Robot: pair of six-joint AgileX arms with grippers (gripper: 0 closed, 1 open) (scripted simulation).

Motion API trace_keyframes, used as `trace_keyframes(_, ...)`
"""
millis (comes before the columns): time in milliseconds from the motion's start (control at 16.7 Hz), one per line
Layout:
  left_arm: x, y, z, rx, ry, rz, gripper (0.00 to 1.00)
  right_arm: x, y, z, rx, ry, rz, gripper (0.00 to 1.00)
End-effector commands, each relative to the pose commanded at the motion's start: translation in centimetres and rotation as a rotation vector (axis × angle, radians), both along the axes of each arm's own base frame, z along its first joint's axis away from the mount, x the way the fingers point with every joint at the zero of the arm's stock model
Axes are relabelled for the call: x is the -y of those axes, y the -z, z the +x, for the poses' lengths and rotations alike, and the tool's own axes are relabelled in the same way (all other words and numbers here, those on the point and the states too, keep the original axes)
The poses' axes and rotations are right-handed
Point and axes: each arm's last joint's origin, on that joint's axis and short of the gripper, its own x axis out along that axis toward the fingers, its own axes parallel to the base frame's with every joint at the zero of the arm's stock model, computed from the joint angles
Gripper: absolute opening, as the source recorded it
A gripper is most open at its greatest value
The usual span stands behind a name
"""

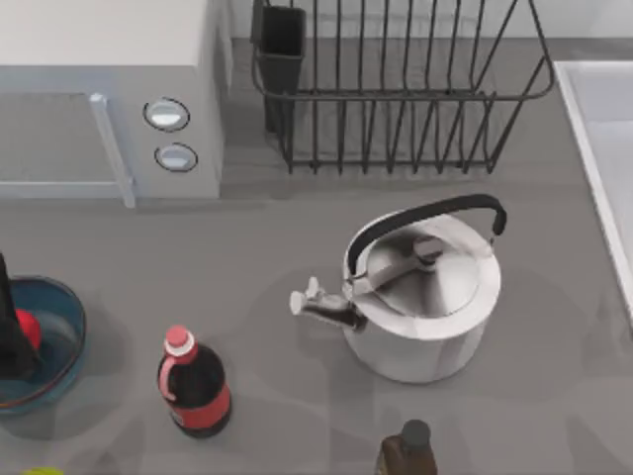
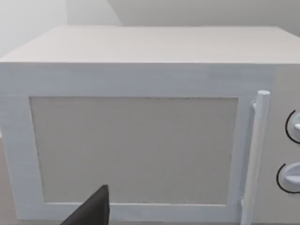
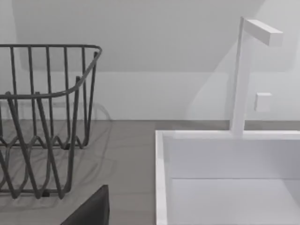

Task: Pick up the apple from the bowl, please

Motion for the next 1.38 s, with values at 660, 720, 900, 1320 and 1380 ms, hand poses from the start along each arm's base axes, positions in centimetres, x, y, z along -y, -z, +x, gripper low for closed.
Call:
trace_keyframes(660,-0.3,-4.5,2.3,-0.477,-0.013,0.021,1.00,0.0,0.0,0.0,0.000,0.000,0.000,1.00)
trace_keyframes(720,-0.4,-5.0,3.1,-0.572,-0.013,0.023,1.00,0.0,0.0,0.0,0.000,0.000,0.000,1.00)
trace_keyframes(900,-0.7,-5.9,6.3,-0.870,-0.011,0.027,1.00,0.0,0.0,0.0,0.000,0.000,0.000,1.00)
trace_keyframes(1320,-1.5,-4.6,14.0,-1.445,0.008,0.020,1.00,0.0,0.0,0.0,0.000,0.000,0.000,1.00)
trace_keyframes(1380,-1.6,-4.4,14.7,-1.492,0.011,0.019,1.00,0.0,0.0,0.0,0.000,0.000,0.000,1.00)
